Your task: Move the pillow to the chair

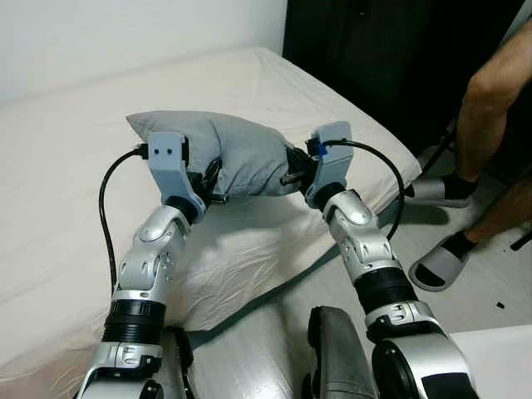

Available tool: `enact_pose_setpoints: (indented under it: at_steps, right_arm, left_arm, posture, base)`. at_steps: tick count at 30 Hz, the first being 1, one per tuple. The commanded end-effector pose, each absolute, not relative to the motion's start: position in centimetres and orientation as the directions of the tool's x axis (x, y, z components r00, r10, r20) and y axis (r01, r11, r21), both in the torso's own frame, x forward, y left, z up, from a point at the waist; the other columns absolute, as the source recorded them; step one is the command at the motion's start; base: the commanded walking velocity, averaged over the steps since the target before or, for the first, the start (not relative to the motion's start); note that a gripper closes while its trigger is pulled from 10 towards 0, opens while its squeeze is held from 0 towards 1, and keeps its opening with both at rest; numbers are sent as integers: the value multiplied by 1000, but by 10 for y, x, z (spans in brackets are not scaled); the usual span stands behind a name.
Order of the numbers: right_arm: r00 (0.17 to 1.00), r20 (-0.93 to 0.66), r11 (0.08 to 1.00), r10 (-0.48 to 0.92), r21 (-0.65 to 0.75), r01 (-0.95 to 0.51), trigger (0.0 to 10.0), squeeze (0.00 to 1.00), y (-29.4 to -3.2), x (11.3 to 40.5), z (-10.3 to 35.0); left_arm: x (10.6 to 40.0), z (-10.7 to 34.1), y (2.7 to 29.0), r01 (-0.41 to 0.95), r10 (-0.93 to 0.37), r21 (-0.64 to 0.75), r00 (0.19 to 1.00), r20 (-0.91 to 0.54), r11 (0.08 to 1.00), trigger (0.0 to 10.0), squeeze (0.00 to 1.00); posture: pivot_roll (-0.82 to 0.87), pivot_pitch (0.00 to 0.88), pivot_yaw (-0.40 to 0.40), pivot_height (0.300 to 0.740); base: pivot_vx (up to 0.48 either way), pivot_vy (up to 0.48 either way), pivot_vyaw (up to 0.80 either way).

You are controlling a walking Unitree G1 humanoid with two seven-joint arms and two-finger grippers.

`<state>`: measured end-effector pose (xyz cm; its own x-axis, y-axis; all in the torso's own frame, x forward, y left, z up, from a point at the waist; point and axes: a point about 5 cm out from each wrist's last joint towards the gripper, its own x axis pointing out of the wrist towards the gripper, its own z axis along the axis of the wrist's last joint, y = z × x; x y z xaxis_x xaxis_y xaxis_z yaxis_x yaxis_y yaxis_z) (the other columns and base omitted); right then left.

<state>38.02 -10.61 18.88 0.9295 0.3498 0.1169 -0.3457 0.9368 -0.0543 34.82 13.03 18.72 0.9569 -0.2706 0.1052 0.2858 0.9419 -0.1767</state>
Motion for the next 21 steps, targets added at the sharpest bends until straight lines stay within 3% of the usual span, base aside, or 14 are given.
enact_pose_setpoints:
  at_steps: [1, 10, 21]
  right_arm:
    - [938, 143, 949, 315, -78, -307, 10000, 0, -113, 378, 192]
    - [933, 128, 940, 337, -95, -327, 10000, 0, -111, 374, 186]
    - [933, 117, 939, 339, -104, -328, 10000, 0, -110, 373, 183]
  left_arm:
    - [347, 186, 143, 206, -192, -136, 975, 109, 969, 10000, 0]
    - [347, 184, 151, 122, -111, -100, 988, 112, 987, 10000, 0]
    - [345, 182, 152, 115, -104, -95, 988, 111, 989, 10000, 0]
  posture:
    - [-4, 137, -9, 538]
    - [-6, 135, -8, 558]
    - [-4, 136, -8, 572]
  base:
    - [0, 0, 0]
    - [0, 0, 0]
    - [0, 0, 0]
